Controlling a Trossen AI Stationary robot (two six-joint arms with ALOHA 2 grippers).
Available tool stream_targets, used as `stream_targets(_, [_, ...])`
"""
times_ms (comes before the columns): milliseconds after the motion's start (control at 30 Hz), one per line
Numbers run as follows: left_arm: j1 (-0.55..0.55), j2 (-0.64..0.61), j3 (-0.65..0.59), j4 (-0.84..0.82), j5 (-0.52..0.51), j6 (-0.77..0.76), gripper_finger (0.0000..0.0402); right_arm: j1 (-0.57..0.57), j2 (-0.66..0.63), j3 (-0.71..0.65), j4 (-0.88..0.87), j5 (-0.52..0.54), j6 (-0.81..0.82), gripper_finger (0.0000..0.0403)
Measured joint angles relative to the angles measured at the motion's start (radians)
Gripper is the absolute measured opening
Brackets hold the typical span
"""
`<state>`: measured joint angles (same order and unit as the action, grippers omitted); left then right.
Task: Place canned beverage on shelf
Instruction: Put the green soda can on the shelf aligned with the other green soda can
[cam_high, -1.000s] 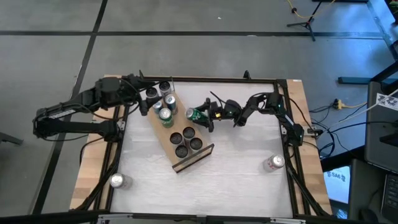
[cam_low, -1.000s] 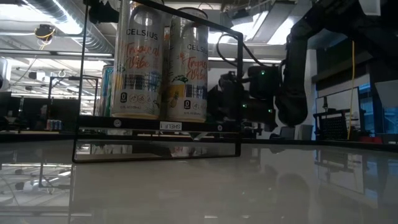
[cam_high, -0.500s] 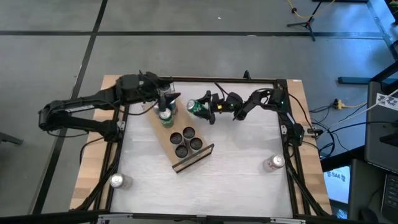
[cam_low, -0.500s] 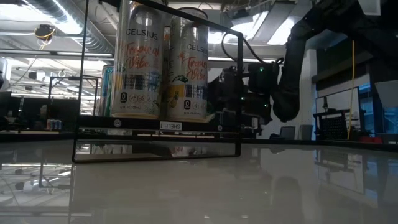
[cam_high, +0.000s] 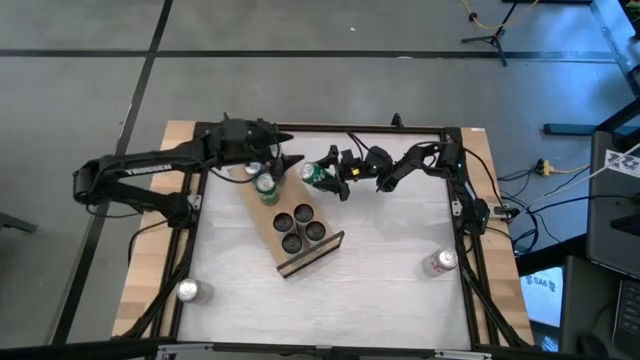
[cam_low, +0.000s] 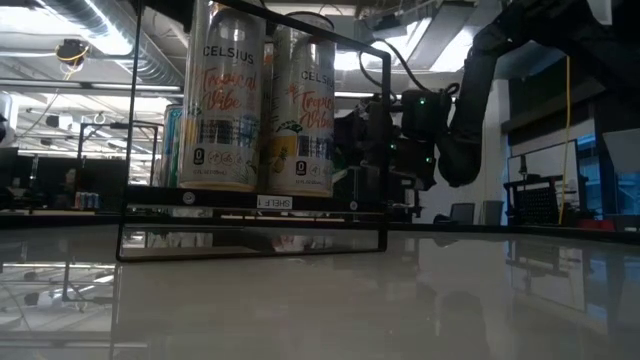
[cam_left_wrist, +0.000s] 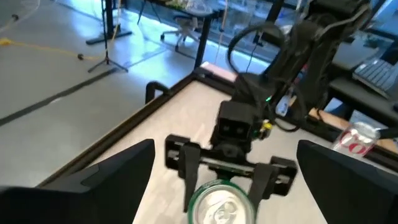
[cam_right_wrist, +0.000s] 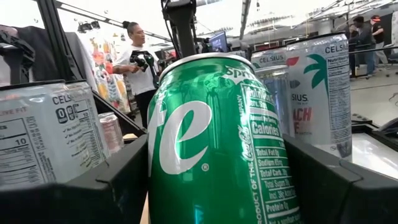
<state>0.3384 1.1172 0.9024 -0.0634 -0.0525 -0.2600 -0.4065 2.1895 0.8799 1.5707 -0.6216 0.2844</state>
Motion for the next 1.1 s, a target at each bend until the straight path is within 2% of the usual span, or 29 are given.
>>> stream_targets(600, [0.014, 0.171, 0.000, -0.011, 0.127, 0.058, 0.0382, 0.000, 0.000, 0.000, 0.000, -0.027, 0.060, 0.0301])
stream_targets(1100, [-0.027, 0.174, 0.000, -0.064, 0.123, 0.060, 0.0382, 0.001, -0.001, 0.096, 0.000, -0.100, 0.129, 0.0301])
